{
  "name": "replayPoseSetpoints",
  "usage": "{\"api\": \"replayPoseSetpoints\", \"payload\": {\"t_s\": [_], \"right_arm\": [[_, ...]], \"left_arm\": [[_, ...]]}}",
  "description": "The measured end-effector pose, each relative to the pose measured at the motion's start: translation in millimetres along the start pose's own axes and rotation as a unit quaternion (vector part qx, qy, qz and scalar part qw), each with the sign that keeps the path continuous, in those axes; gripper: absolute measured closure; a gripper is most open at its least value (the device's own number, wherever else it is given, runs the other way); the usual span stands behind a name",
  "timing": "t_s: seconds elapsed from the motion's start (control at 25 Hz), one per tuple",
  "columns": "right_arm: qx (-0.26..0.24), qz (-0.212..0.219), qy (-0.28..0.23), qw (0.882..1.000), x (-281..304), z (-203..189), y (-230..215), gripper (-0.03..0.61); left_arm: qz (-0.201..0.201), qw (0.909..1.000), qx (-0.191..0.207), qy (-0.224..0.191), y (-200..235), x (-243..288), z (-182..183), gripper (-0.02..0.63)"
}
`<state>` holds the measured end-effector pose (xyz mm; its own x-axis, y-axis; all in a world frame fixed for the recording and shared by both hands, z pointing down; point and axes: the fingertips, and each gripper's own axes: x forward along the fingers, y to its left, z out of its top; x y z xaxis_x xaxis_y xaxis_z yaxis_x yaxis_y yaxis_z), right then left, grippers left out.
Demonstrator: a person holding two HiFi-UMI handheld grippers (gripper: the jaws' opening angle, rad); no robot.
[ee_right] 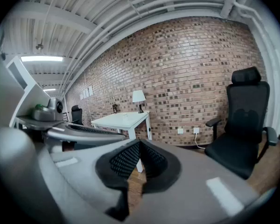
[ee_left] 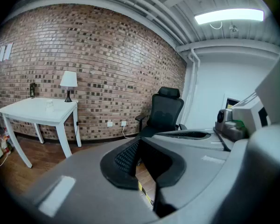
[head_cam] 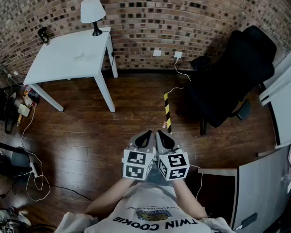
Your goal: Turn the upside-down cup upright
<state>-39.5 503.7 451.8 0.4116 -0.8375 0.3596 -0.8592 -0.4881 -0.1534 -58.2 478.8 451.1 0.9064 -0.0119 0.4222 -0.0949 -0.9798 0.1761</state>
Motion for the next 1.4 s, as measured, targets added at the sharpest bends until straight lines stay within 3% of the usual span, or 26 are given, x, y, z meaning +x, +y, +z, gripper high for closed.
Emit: {"api": "replayPoseSetpoints", "payload": {"t_s": [0.56,0.84,1.4], "right_arm": [[-0.005,0.044,0.004,0.999,169.5,73.2,-96.5,0.575],[-0.009,0.063,-0.005,0.998,226.2,103.5,-121.3,0.575],[-0.012,0.039,0.003,0.999,332.8,132.8,-153.9,0.575]], "left_arm": [[0.034,0.9994,-0.006,-0.001,88.5,164.4,86.1,0.611],[0.058,0.9983,0.004,-0.005,124.2,211.0,120.1,0.611],[0.042,0.999,0.013,0.0,199.1,292.6,157.4,0.611]]}}
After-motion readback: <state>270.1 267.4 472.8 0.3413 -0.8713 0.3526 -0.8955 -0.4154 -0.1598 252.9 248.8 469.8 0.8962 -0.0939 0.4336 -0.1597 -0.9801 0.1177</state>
